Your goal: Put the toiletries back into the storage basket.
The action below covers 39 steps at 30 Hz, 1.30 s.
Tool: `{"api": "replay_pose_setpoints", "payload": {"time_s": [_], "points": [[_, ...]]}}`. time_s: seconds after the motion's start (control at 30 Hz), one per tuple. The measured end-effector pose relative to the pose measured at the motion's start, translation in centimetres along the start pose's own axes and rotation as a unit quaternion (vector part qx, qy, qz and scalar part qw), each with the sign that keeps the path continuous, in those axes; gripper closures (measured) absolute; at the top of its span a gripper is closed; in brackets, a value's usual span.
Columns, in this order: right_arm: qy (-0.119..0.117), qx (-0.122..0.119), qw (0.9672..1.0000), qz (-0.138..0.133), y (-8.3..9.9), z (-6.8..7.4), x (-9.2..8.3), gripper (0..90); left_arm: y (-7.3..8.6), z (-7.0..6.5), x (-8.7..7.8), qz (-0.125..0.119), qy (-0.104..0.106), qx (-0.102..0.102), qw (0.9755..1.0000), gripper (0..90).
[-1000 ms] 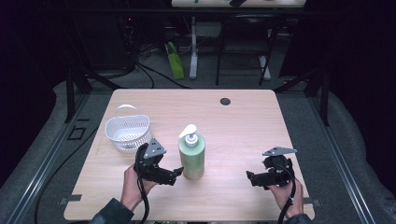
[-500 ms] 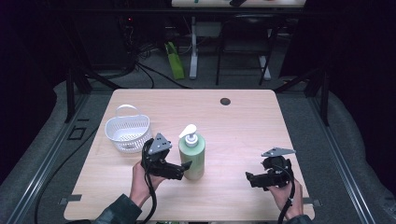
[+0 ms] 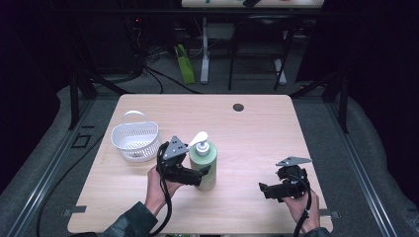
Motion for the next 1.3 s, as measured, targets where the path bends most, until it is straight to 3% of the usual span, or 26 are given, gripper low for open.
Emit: {"api": "replay_pose_setpoints", "payload": {"time_s": [0.33, 0.67, 0.97, 1.3], "points": [[-0.002, 0.001, 1.0000, 0.001, 0.1, 0.0, -0.1, 0.0, -0.7, -0.3, 1.0, -0.012, -0.003, 0.002, 0.9999, 0.0], [-0.004, 0.002, 1.0000, 0.005, 0.3, -0.1, 0.0, 0.0, -0.7, -0.2, 1.9, -0.006, -0.009, 0.004, 0.9999, 0.0], [-0.006, 0.002, 1.0000, 0.006, 0.3, 0.0, 0.0, 0.0, -0.7, -0.2, 2.1, -0.009, -0.017, 0.003, 0.9998, 0.0], [-0.006, 0.002, 1.0000, 0.008, 0.3, 0.0, 0.1, 0.0, -1.7, 0.3, 1.4, -0.034, -0.030, -0.003, 0.9990, 0.0]]}}
Point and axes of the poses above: each handheld gripper's, and its own axes: x roughly forward along the jaws, y roughly out of its underside, z roughly to its left, the point moved 10 cm from there along x, roughly forward along the jaws, and after that the axes turned 11 degrees about x, right-handed, at the moved point
